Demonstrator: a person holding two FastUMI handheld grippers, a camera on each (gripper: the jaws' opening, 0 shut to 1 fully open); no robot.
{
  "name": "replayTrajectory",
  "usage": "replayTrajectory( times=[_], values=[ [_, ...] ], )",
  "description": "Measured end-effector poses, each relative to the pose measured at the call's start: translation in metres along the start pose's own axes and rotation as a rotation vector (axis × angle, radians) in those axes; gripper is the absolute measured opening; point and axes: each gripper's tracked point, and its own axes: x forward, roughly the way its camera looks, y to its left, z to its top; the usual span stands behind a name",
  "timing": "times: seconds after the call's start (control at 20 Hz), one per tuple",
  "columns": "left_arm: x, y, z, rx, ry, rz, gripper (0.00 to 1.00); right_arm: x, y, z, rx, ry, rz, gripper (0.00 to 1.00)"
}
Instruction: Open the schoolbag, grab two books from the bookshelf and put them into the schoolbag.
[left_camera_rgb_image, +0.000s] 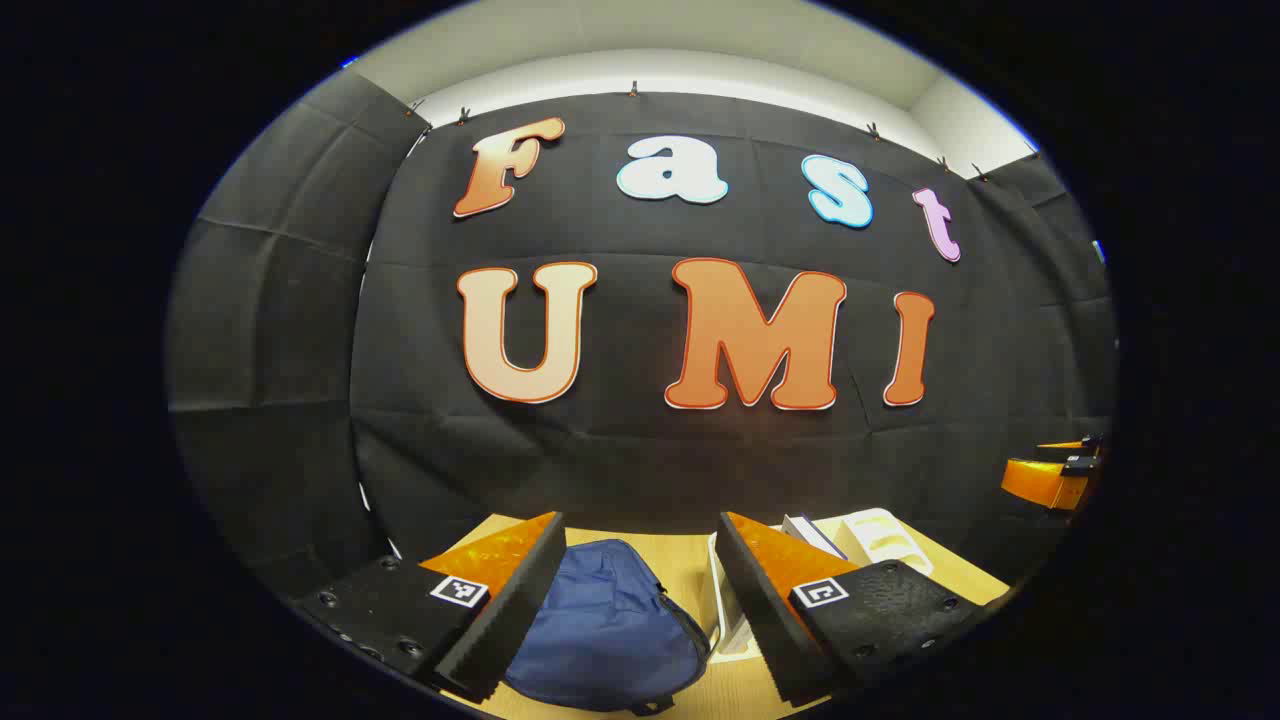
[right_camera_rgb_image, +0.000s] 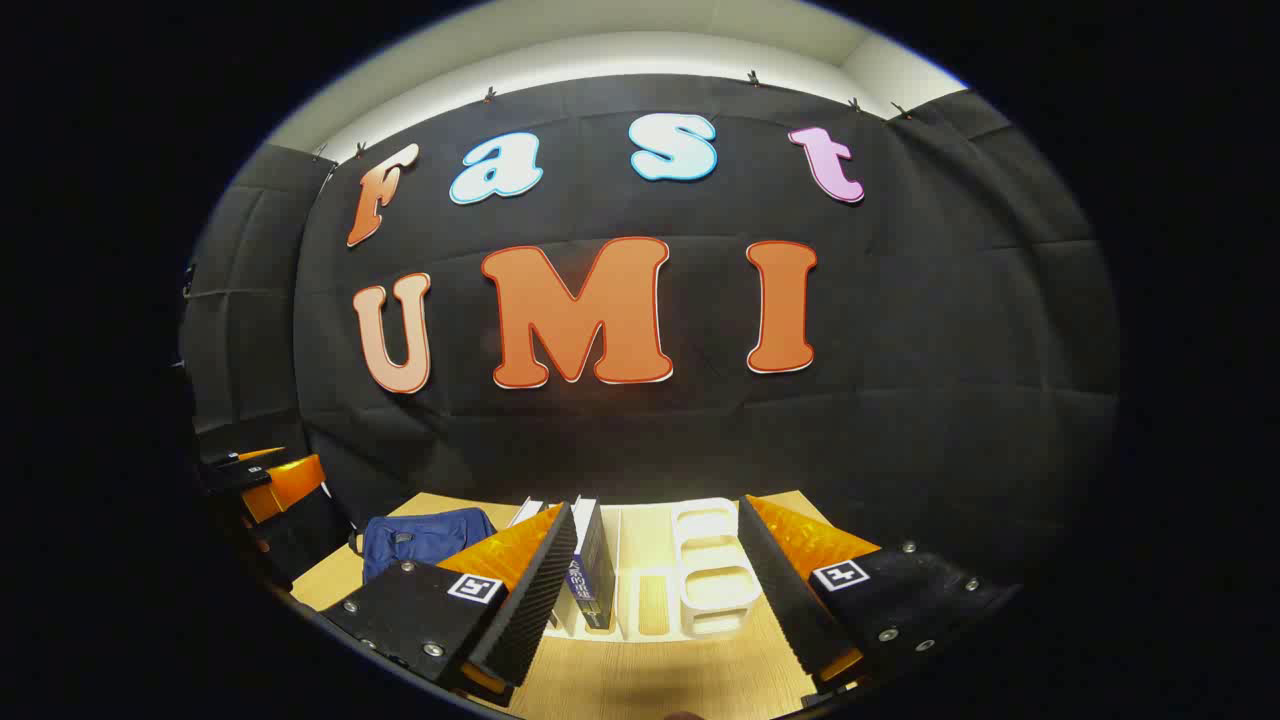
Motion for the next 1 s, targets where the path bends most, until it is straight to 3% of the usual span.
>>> replayTrajectory(
  times=[1.0],
  values=[
    [-0.0088,0.0032,0.001,0.023,0.01,0.019,0.95,-0.0072,-0.0016,0.0054,-0.009,-0.008,-0.001,0.97]
  ],
)
